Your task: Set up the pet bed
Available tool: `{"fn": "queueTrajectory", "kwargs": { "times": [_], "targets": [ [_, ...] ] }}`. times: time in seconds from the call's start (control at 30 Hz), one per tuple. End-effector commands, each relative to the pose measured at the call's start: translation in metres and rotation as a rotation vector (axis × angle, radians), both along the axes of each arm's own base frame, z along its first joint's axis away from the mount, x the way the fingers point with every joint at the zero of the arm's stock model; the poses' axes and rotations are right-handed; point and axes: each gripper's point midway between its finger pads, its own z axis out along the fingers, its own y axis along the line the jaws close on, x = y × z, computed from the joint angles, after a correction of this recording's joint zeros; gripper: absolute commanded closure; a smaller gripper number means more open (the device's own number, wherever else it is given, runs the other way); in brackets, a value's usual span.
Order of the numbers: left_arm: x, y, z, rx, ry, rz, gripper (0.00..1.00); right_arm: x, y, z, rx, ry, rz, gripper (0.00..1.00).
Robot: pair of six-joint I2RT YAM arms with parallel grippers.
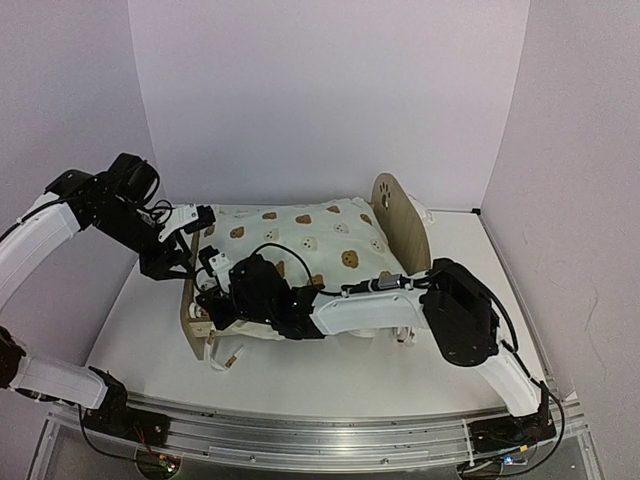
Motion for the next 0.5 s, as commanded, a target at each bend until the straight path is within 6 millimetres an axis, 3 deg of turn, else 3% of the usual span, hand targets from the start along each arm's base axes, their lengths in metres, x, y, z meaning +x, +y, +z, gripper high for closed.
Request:
{"fn": "queueTrajectory", "kwargs": {
  "times": [0.0, 0.1, 0.2, 0.37, 0.47],
  "targets": [
    [-0.016, 0.005, -0.017, 0.034, 0.039, -0.058, 0.55, -0.005, -0.022, 0.035, -0.029, 0.042, 0.024, 0.77],
    [-0.021, 0.01, -0.028, 0.071, 0.06, -0.084, 0.57, -0.026, -0.024, 0.065, 0.015, 0.083, 0.135, 0.62],
    [-0.026, 0.015, -0.04, 0.117, 0.088, -0.118, 0.59, -0.046, -0.032, 0.081, 0.041, 0.143, 0.211, 0.55],
    [-0.032, 0.013, -0.055, 0.144, 0.166, -0.148, 0.7, -0.053, -0.067, 0.067, 0.0, 0.226, 0.172, 0.51],
    [-0.038, 0.011, -0.059, 0.159, 0.203, -0.169, 0.68, -0.05, -0.092, 0.053, -0.039, 0.237, 0.11, 0.5]
  ]
}}
